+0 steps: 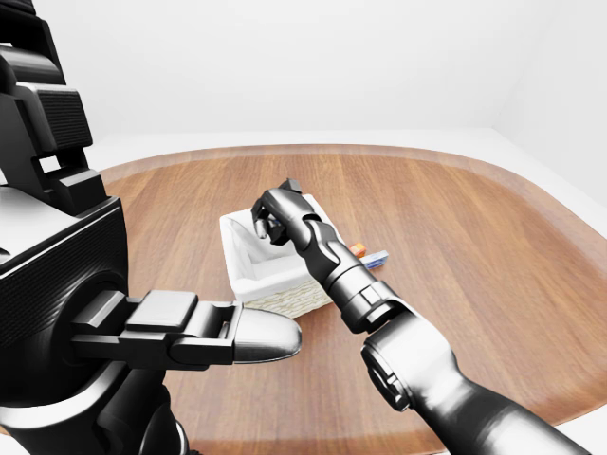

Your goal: Pick up the alphabet soup and put it in the basket.

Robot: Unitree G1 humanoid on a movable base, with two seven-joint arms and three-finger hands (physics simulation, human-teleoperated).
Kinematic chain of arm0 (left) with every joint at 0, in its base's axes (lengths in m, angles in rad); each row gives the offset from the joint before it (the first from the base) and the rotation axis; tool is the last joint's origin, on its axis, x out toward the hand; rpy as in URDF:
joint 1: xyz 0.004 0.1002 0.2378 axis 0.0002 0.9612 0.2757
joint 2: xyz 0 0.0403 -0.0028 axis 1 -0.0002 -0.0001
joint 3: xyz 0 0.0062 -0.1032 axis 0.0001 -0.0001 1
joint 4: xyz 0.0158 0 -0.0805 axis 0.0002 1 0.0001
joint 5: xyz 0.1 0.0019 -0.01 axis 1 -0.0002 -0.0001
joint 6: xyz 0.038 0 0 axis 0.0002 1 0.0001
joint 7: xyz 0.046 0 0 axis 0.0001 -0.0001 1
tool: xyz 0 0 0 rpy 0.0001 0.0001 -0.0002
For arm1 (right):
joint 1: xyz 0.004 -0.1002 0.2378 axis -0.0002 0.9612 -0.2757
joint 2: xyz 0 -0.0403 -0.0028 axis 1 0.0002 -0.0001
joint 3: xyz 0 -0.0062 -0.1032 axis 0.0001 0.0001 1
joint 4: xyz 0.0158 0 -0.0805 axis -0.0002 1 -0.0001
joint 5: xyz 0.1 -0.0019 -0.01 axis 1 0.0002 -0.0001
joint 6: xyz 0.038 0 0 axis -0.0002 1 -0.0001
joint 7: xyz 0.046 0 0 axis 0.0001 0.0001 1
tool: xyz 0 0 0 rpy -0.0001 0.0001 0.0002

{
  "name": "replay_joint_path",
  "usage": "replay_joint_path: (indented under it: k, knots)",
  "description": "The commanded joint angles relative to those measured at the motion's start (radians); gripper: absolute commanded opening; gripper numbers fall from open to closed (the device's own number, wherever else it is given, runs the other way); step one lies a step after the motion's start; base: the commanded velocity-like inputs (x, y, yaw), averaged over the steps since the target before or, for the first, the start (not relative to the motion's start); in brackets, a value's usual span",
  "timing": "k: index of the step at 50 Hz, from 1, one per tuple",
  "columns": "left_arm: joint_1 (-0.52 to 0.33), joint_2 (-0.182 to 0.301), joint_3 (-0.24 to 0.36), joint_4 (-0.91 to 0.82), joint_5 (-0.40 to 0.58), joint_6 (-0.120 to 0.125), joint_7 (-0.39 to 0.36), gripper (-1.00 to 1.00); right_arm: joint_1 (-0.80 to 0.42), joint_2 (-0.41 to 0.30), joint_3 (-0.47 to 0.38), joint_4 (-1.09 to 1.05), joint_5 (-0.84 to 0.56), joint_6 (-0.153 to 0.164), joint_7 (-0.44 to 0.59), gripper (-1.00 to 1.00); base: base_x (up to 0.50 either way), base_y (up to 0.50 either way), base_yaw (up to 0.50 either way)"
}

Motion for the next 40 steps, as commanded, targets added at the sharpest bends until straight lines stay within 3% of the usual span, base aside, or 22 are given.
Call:
replay_joint_path:
  k: [1, 40]
  knots:
    - [0.004, 0.001, 0.002, 0.000, -0.004, 0.000, 0.000, 1.00, -0.014, -0.009, -0.002, 0.004, -0.014, 0.000, -0.026, -0.93, 0.00, 0.00, 0.00]
    - [0.002, -0.007, -0.007, 0.000, 0.016, 0.000, -0.013, 1.00, 0.007, -0.004, -0.004, 0.087, -0.026, 0.000, -0.073, -0.92, 0.00, 0.00, 0.00]
